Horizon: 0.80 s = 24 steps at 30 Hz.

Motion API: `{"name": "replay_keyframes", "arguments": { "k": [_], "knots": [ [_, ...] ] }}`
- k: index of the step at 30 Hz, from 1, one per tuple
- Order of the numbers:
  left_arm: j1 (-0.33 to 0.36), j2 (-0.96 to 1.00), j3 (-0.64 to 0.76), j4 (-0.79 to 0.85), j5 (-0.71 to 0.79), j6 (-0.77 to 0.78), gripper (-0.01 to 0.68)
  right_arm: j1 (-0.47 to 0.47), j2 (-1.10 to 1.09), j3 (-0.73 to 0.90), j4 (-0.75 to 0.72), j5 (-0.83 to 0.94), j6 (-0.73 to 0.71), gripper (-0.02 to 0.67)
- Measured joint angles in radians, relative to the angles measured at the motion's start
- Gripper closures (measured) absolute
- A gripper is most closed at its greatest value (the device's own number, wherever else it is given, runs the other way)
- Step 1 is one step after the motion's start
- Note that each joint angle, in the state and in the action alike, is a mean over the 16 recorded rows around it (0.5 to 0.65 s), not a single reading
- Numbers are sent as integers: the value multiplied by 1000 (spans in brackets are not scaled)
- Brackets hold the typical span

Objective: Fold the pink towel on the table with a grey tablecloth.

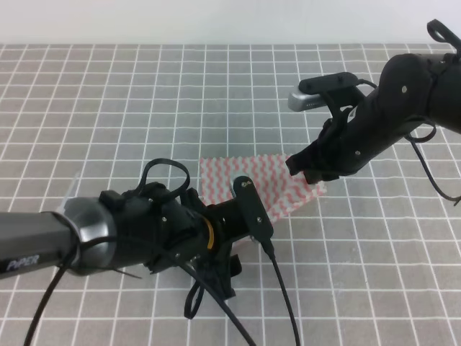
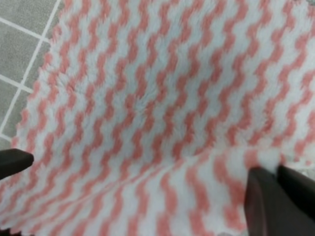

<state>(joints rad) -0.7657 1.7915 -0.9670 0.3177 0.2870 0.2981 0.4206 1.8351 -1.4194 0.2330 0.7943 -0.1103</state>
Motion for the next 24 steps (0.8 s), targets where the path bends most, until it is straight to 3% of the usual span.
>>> {"name": "replay_keyframes", "arguments": {
  "k": [14, 24],
  "knots": [
    [16, -6, -54, 4, 46, -35, 642, 0, 1, 0, -23, 17, 1, 664],
    [85, 3, -166, 4, 57, -86, 674, 1, 21, 1, -46, 20, 5, 664]
  ]
}}
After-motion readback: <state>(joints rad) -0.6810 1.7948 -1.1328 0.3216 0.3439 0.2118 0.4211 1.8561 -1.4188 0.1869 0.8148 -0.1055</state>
